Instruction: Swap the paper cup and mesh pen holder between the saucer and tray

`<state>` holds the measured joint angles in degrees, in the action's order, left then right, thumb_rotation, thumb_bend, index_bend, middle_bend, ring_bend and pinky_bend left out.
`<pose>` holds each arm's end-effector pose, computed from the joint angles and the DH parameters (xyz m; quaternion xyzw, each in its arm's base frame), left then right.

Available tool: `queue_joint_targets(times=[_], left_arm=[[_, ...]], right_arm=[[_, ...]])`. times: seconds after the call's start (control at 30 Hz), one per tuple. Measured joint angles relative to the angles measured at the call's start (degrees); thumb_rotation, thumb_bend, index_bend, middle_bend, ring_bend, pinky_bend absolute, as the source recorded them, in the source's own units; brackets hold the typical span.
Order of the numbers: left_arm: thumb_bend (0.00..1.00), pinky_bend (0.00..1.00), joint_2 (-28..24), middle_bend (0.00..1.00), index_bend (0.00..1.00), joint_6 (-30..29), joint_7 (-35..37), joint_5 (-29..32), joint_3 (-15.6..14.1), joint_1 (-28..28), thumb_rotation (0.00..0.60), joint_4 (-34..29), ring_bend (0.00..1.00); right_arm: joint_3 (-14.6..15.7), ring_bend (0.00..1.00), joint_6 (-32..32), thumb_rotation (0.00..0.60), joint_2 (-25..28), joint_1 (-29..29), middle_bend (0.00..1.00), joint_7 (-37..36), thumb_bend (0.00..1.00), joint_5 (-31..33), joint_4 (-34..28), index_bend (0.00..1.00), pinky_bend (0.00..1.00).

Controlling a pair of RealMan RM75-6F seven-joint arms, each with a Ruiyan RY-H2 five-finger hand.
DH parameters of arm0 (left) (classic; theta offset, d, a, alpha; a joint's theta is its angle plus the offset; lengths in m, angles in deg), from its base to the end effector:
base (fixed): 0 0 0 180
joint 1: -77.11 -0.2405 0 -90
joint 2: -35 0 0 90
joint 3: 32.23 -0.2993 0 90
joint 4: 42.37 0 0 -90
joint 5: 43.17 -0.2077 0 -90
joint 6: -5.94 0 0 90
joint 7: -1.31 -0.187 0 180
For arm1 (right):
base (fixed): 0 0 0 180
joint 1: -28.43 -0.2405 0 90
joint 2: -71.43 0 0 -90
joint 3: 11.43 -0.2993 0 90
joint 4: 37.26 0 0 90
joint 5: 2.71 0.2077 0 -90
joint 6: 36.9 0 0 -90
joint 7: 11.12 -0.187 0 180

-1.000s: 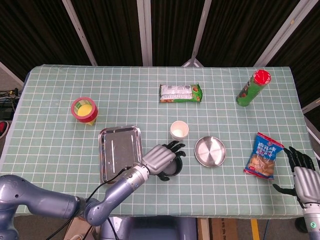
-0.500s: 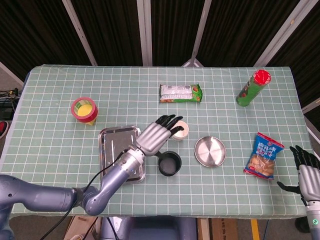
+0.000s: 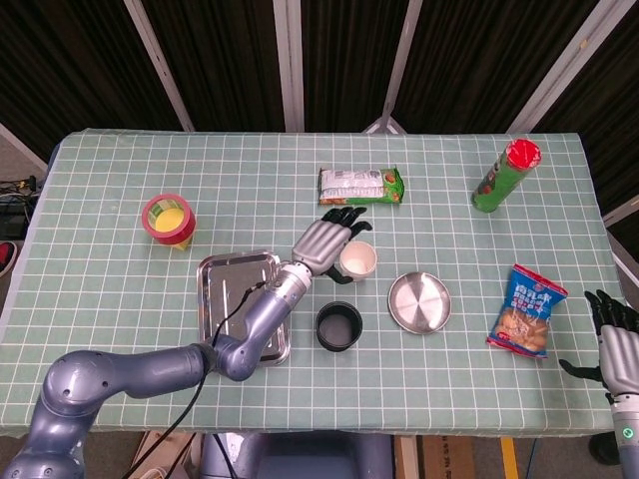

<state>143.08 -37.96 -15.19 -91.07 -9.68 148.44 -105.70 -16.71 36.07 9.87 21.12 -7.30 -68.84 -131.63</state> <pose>0.0405 0.4775 -0.1235 -0.7413 -0.4030 -0.4397 0.3078 -0.4013 -0.2404 0.1871 0.5324 -0.4851 0.2813 0.6341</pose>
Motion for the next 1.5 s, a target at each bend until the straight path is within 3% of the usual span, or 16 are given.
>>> queue_joint_targets(times=[0.23,0.33,0.43,0.5,0.6,0.83,0.97,1.1,1.27,1.5], left_arm=[[0.0,0.08,6.8,0.0,0.19,1.8,9.2,-5.0,0.1,0.9,0.6,10.4,0.0],[0.0,0.16,8.7,0.07,0.22,2.2,12.1,-7.8,-0.1,1.3,0.6,13.3,0.01],[0.14,0.31,9.8,0.23,0.29,2.0,13.9,-9.9,-0.4,1.5,0.6,15.0,0.14],[0.29,0.4,10.4,0.3,0.33,1.4,15.3,-11.2,-0.5,1.6,0.6,15.7,0.22],[0.42,0.47,11.3,0.37,0.37,0.0,17.8,-14.1,-1.0,1.6,0.6,17.4,0.3],[0.51,0.53,12.8,0.5,0.45,-3.9,20.6,-18.9,-2.0,1.4,0.6,21.6,0.39],[0.5,0.53,12.2,0.49,0.46,-5.0,20.0,-19.5,-1.9,0.6,0.6,21.6,0.39],[0.49,0.5,10.8,0.46,0.46,-5.6,19.8,-19.7,-1.8,-0.2,0.6,19.9,0.37],[0.48,0.46,6.3,0.43,0.44,-8.4,19.6,-20.7,-1.9,-2.6,0.6,13.5,0.35],[0.47,0.45,-6.8,0.42,0.44,-12.5,15.4,-21.7,-4.7,-10.3,0.6,-5.8,0.35]], right_arm=[[0.0,0.0,0.4,0.6,-0.5,0.0,0.0,1.2,0.0,-0.6,-0.3,0.04,0.0],[0.0,0.0,0.0,0.6,-0.6,-0.1,0.0,1.0,0.0,-0.6,-0.2,0.04,0.0],[0.0,0.0,-0.2,0.6,-0.6,-0.1,0.0,0.9,0.0,-0.6,-0.1,0.04,0.0],[0.0,0.0,-0.2,0.6,-0.6,-0.1,0.0,0.6,0.0,-0.8,-0.1,0.04,0.0],[-0.1,0.0,-0.4,0.6,-0.5,-0.1,0.0,0.4,0.0,-0.7,0.0,0.04,0.0],[0.0,0.0,-0.9,0.6,-0.3,0.0,0.0,-0.3,0.0,-1.0,-0.2,0.04,0.0],[0.1,0.0,-1.5,0.6,0.0,0.0,0.0,-0.8,0.0,-1.2,-0.4,0.04,0.0],[0.0,0.0,-1.2,0.6,-0.1,0.1,0.0,-0.7,0.0,-1.2,-0.4,0.04,0.0],[0.0,0.0,-1.4,0.6,0.0,0.1,0.0,-1.1,0.0,-1.2,-0.4,0.04,0.0],[-0.1,0.0,-1.2,0.6,0.2,0.2,0.0,-1.2,0.0,-1.5,-0.5,0.04,0.0]])
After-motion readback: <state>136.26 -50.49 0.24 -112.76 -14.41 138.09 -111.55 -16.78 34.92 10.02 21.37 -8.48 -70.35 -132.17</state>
